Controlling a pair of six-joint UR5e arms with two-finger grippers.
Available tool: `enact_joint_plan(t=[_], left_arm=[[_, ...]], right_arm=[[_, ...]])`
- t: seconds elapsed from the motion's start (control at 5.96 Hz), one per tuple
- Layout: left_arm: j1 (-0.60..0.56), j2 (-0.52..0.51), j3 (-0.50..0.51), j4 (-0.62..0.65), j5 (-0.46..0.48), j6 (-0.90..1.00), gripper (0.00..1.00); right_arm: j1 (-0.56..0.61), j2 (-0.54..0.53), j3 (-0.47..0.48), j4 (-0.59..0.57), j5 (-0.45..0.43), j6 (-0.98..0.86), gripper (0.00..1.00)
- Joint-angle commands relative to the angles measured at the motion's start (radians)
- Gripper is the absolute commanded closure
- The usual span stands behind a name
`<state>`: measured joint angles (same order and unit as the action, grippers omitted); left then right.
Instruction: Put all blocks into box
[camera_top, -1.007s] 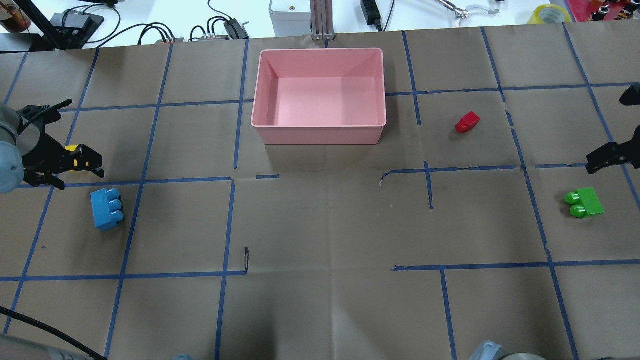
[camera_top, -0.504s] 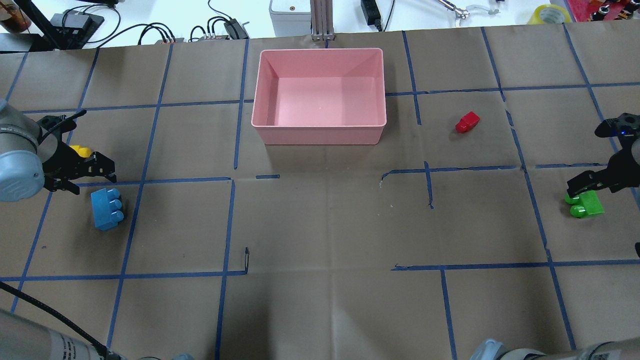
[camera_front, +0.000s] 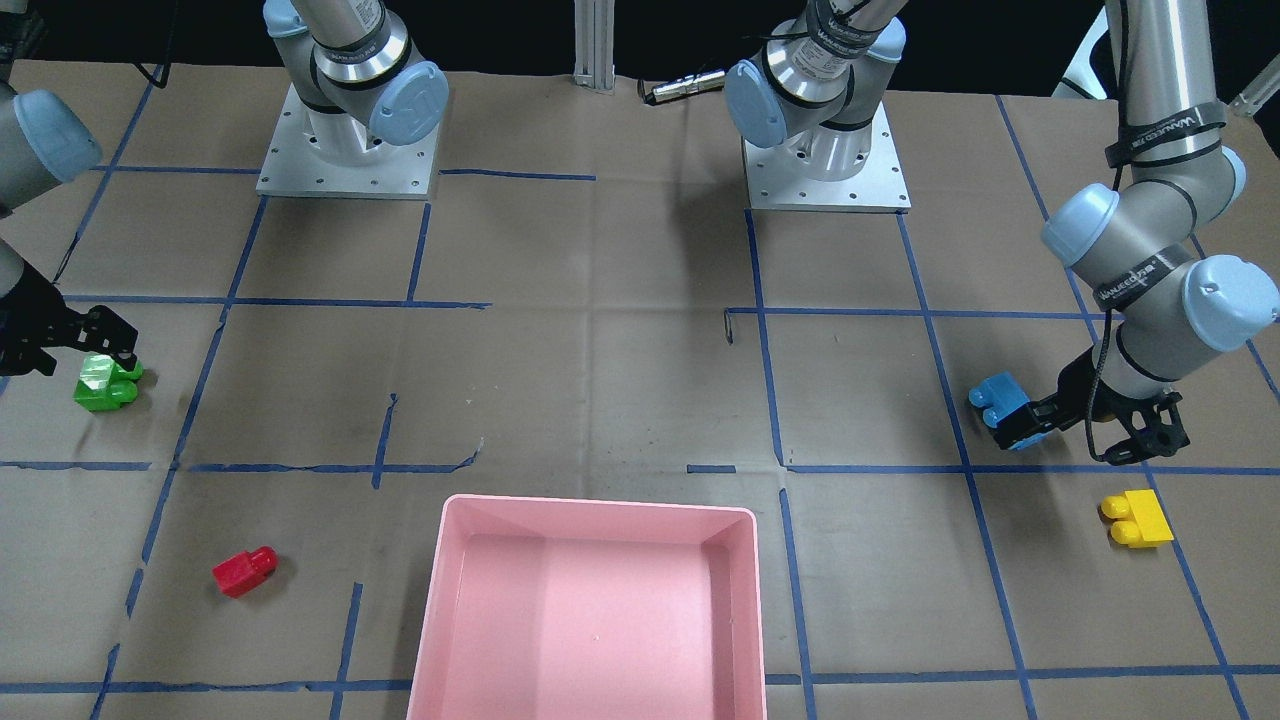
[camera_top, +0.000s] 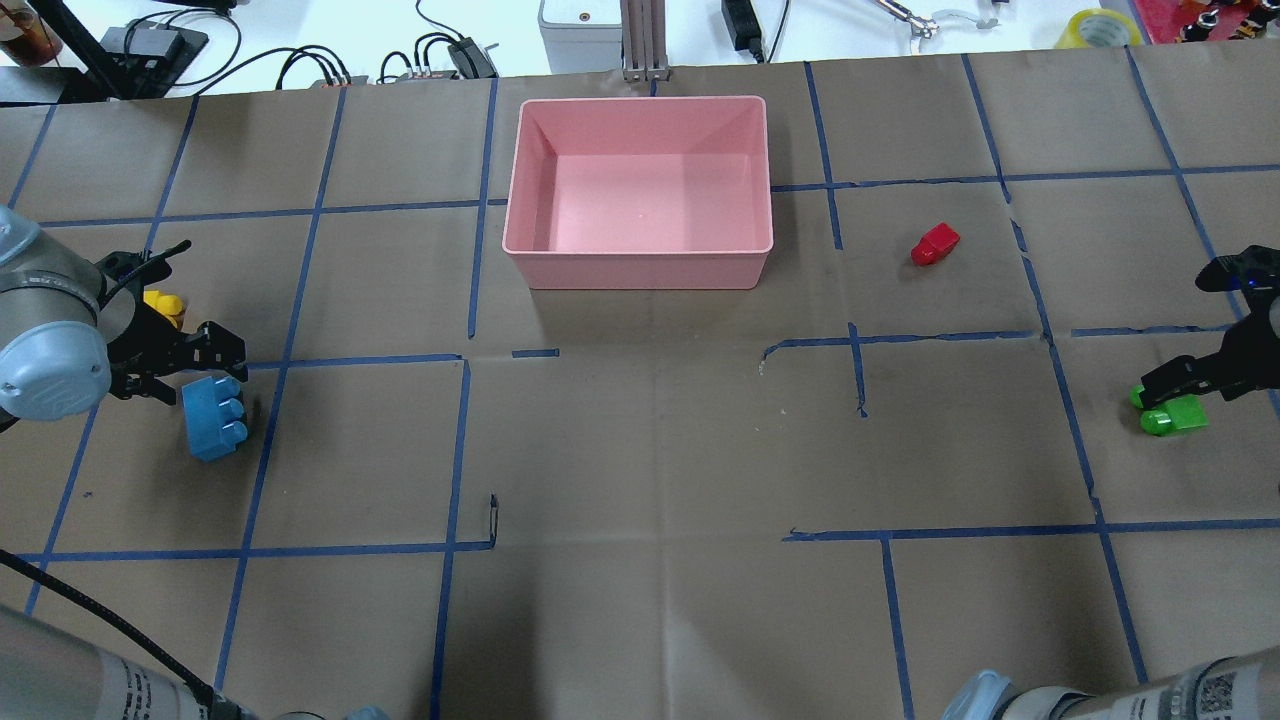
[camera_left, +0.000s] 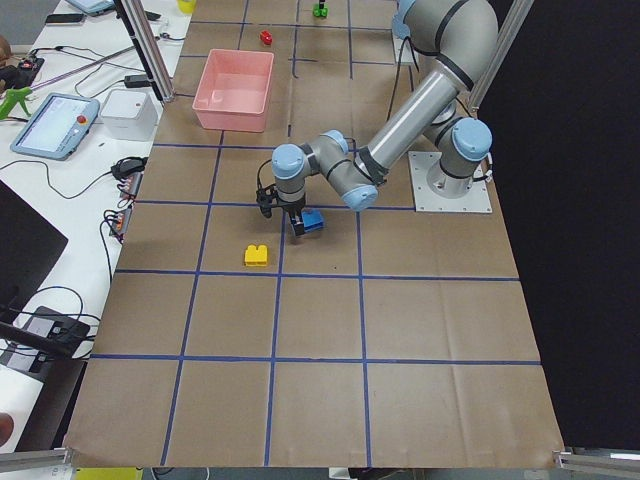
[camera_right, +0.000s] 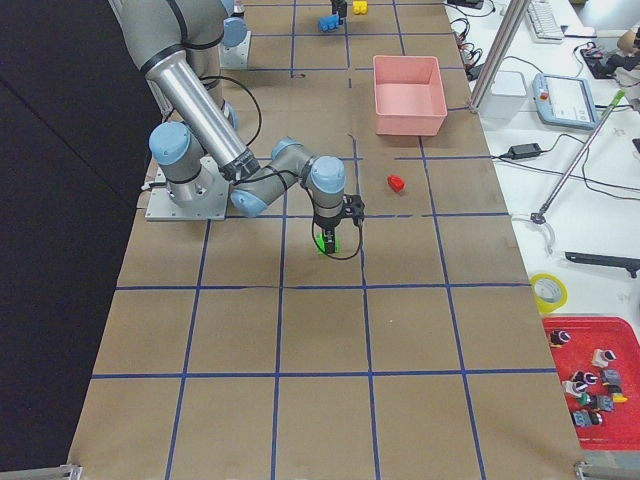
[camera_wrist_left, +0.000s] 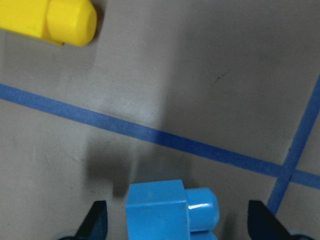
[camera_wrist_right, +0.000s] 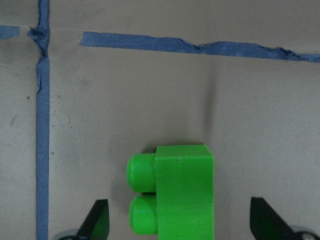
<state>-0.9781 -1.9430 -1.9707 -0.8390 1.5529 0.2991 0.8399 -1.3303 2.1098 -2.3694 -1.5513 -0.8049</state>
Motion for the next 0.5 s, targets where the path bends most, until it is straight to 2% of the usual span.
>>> enact_joint_plan(t=[0.0,0.34], left_arm=[[0.015,0.002,-0.019,0.001,0.000,0.003,0.01],[0.024,0.004,-0.022,-0.003,0.000,0.009,0.03]], right_arm=[[-0.002,0.019,0.004,-0.036,0.002,0.001,0.01],[-0.002,0.042,0.006,-0.047,0.002,0.001,0.01]])
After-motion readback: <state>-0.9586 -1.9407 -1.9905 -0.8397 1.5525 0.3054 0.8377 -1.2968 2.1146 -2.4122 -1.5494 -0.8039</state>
